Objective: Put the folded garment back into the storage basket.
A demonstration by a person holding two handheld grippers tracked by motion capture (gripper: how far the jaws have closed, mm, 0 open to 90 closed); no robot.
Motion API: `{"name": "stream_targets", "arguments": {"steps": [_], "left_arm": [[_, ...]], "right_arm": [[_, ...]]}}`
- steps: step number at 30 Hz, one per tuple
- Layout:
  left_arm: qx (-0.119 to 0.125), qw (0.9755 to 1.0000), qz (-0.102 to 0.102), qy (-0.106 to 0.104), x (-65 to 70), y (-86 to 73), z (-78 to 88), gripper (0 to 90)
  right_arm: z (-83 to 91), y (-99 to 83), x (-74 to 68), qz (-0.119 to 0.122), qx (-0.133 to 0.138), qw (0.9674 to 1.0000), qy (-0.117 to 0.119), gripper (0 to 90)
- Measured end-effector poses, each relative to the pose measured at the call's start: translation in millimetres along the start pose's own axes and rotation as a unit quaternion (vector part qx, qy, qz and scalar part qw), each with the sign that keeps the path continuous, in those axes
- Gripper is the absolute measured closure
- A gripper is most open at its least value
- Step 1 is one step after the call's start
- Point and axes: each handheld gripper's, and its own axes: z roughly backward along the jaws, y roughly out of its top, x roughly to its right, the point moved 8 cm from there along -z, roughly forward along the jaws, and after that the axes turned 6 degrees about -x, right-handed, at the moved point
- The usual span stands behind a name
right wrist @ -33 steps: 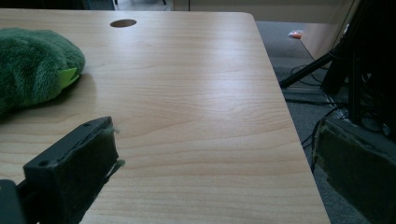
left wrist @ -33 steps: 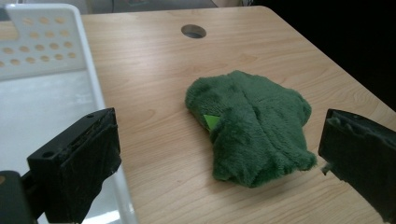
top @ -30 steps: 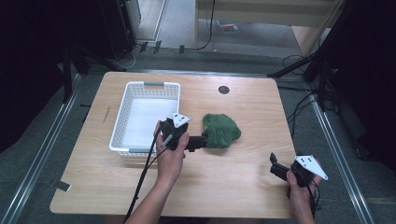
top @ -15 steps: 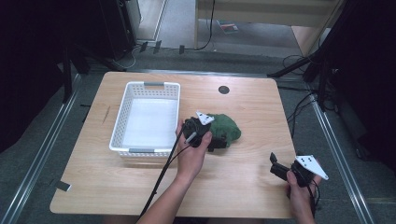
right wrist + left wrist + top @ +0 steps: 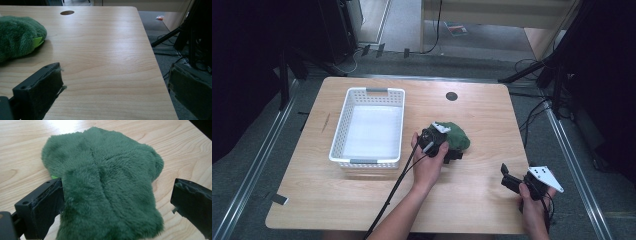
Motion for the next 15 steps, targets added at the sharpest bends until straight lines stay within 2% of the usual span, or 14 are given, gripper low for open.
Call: {"name": "stream_targets", "arguments": {"steps": [1,3,6,8,11,12,13,15], "left_arm": [[0.000,1.0000,0.007,-0.001,0.4,2.1,-3.9,0.0],[-0.006,0.9999,0.008,0.002,1.2,3.5,-7.4,0.0],[-0.014,0.9997,0.001,0.020,0.8,5.4,-13.4,0.0],[-0.015,0.9995,0.005,0.027,-0.2,6.2,-17.6,0.0],[-0.018,0.9994,0.010,0.028,-1.1,5.7,-21.0,0.0],[-0.026,0.9989,0.001,0.040,-2.5,3.4,-24.0,0.0],[-0.026,0.9989,0.001,0.040,-2.5,3.4,-24.0,0.0],[-0.034,0.9978,-0.009,0.056,-4.1,0.5,-26.8,0.0]], "right_arm": [[0.0,0.0,0.0,0.000,0.000,1.0000,0.000,0.0],[-0.2,0.0,0.0,0.000,-0.001,1.0000,0.000,0.0],[-0.2,0.0,0.0,-0.001,-0.001,1.0000,0.001,0.0],[-0.2,0.0,0.1,-0.001,-0.001,1.0000,0.000,0.0],[-0.4,0.1,0.0,-0.002,-0.001,1.0000,0.001,0.0],[-0.5,0.1,0.0,-0.002,-0.001,1.0000,0.001,0.0],[-0.5,0.1,0.0,-0.002,-0.001,1.0000,0.001,0.0],[-0.5,0.0,0.0,-0.002,-0.001,1.0000,0.001,0.0]]}}
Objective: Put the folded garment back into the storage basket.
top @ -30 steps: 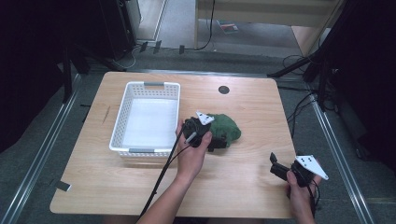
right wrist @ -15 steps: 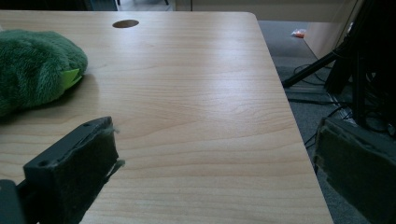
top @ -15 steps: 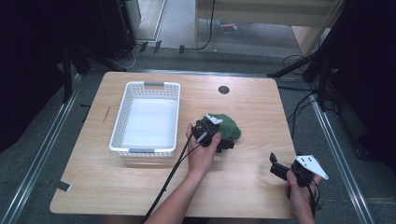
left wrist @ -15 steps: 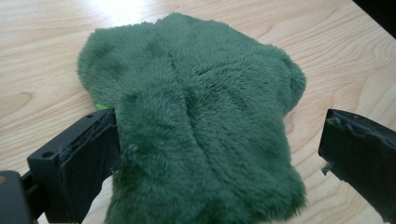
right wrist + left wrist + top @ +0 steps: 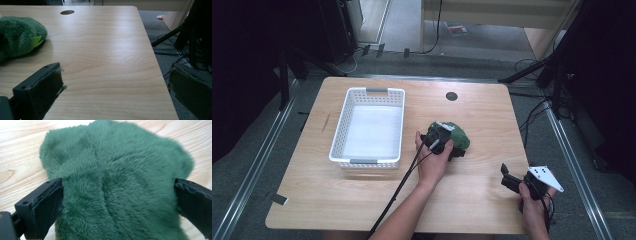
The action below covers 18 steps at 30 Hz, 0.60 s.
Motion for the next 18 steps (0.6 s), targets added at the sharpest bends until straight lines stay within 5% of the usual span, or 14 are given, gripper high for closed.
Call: {"name": "stream_targets", "arguments": {"steps": [5,12,18], "left_arm": [[-0.001,0.9997,0.001,0.024,-0.1,-1.1,-1.6,0.0],[-0.038,0.9987,0.033,-0.005,-4.8,-9.8,-17.0,0.0],[-0.034,0.9989,0.033,-0.008,-3.6,-8.9,-18.1,0.0]], "right_arm": [[-0.1,0.0,0.0,0.000,0.000,1.0000,0.000,0.0],[-0.2,-0.1,0.1,-0.001,-0.001,1.0000,0.000,0.0],[-0.3,-0.3,0.0,0.000,-0.003,1.0000,0.000,0.1]]}}
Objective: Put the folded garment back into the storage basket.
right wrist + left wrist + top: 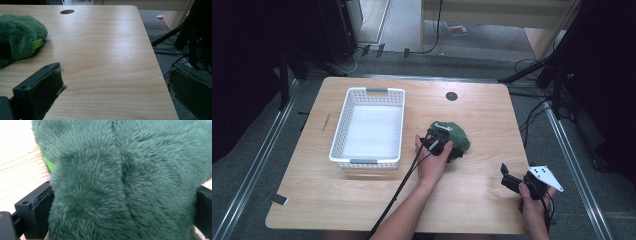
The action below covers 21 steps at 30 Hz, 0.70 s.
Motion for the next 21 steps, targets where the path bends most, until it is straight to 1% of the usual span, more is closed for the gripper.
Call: {"name": "stream_targets", "arguments": {"steps": [2,3,4,5,6,7,8,9,10,11,13,14,15,16,17,18,20,21], "left_arm": [[0.002,1.0000,0.000,0.001,0.3,0.4,-0.4,0.0],[0.002,1.0000,-0.005,0.001,0.8,0.3,-0.4,0.1],[0.005,1.0000,-0.008,0.002,1.5,0.3,0.7,1.6],[0.005,1.0000,-0.008,0.002,1.5,0.3,0.7,5.2],[0.009,0.9998,-0.018,0.004,2.1,0.9,2.4,5.2],[0.017,0.9995,-0.025,0.006,3.5,1.9,5.6,14.0],[0.017,0.9995,-0.025,0.006,3.5,1.9,5.6,15.3],[0.019,0.9995,-0.024,0.003,3.8,2.3,6.9,15.3],[0.020,0.9995,-0.025,0.000,3.9,2.5,8.5,17.5],[0.025,0.9994,-0.025,-0.006,4.1,3.5,11.8,22.8],[0.028,0.9992,-0.026,-0.009,4.5,4.2,14.0,27.2],[0.034,0.9989,-0.029,-0.014,5.1,5.9,19.5,29.3],[0.034,0.9989,-0.029,-0.014,5.1,5.9,19.5,30.3],[0.039,0.9986,-0.029,-0.017,5.4,7.3,22.4,30.3],[0.048,0.9982,-0.029,-0.022,5.3,9.7,28.3,32.2],[0.048,0.9982,-0.029,-0.022,5.3,9.7,28.3,32.6],[0.059,0.9974,-0.023,-0.033,4.9,13.1,36.1,33.7],[0.059,0.9974,-0.023,-0.033,4.9,13.1,36.1,33.8]], "right_arm": [[0.0,0.0,0.0,0.000,0.000,1.0000,0.000,0.2],[-0.1,0.0,0.0,0.000,0.000,1.0000,0.000,0.3],[0.0,0.0,0.0,0.000,0.000,1.0000,0.000,0.3],[0.0,0.1,0.1,0.001,0.001,1.0000,0.000,0.3],[0.0,0.1,0.1,0.001,0.001,1.0000,0.000,0.3],[0.0,0.0,0.0,0.000,0.000,1.0000,0.000,0.3],[-0.1,0.0,0.0,0.000,-0.001,1.0000,0.000,0.4],[-0.1,0.0,0.0,0.000,-0.001,1.0000,0.000,0.4],[-0.1,0.0,-0.1,0.001,-0.001,1.0000,0.000,0.4],[-0.3,0.0,-0.1,0.002,-0.001,1.0000,0.001,0.4],[-0.3,0.0,-0.1,0.002,-0.001,1.0000,0.001,0.4],[-0.3,0.0,-0.2,0.002,-0.001,1.0000,0.001,0.4],[-0.3,0.0,-0.2,0.002,-0.001,1.0000,0.001,0.4],[-0.2,0.0,-0.2,0.001,-0.001,1.0000,0.001,0.4],[-0.2,0.0,-0.1,0.001,-0.001,1.0000,0.002,0.4],[-0.2,0.0,-0.1,0.001,-0.001,1.0000,0.002,0.4],[-0.2,0.0,-0.2,0.001,-0.001,1.0000,0.002,0.4],[-0.2,0.0,-0.2,0.001,-0.001,1.0000,0.002,0.4]]}}
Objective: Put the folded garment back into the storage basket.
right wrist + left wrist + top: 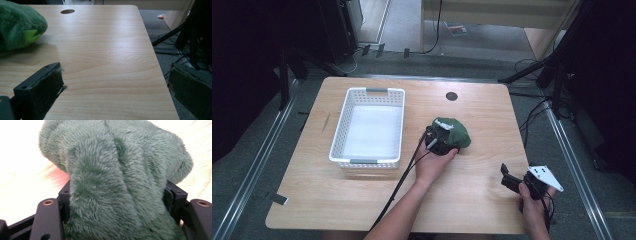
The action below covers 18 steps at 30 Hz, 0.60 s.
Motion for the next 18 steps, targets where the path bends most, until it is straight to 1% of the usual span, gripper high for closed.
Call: {"name": "stream_targets", "arguments": {"steps": [3,4,5,6,7,8,12,15,16,18], "left_arm": [[0.014,0.9999,0.001,-0.009,0.6,5.2,12.0,34.0],[0.014,0.9999,0.001,-0.009,0.6,5.2,12.0,33.9],[0.022,0.9997,0.001,-0.014,1.1,8.2,18.7,33.9],[0.022,0.9997,0.001,-0.014,1.1,8.2,18.7,33.9],[0.026,0.9995,0.001,-0.016,0.9,9.7,22.1,33.9],[0.035,0.9992,0.003,-0.017,0.0,12.7,28.2,33.9],[0.039,0.9991,0.001,-0.013,-5.5,15.1,37.3,33.9],[0.044,0.9989,0.004,-0.014,-8.9,17.0,42.8,33.9],[0.044,0.9989,0.002,-0.015,-10.3,17.3,45.1,33.9],[0.049,0.9986,0.006,-0.018,-11.9,19.2,49.8,33.9]], "right_arm": [[-0.1,0.0,0.0,0.000,0.000,1.0000,0.000,0.4],[-0.1,0.0,0.0,0.000,0.000,1.0000,0.000,0.4],[-0.1,0.0,0.0,0.000,0.000,1.0000,0.000,0.4],[-0.1,0.0,0.0,0.000,0.000,1.0000,0.000,0.4],[-0.1,0.0,0.0,0.000,0.000,1.0000,0.000,0.4],[-0.1,0.0,0.0,0.000,0.000,1.0000,0.000,0.4],[-0.2,0.0,-0.1,0.001,0.000,1.0000,0.000,0.5],[-0.2,-0.1,-0.1,0.001,0.000,1.0000,0.000,0.5],[-0.2,-0.1,-0.1,0.001,-0.001,1.0000,0.000,0.5],[-0.2,0.0,-0.1,0.001,0.000,1.0000,0.000,0.5]]}}
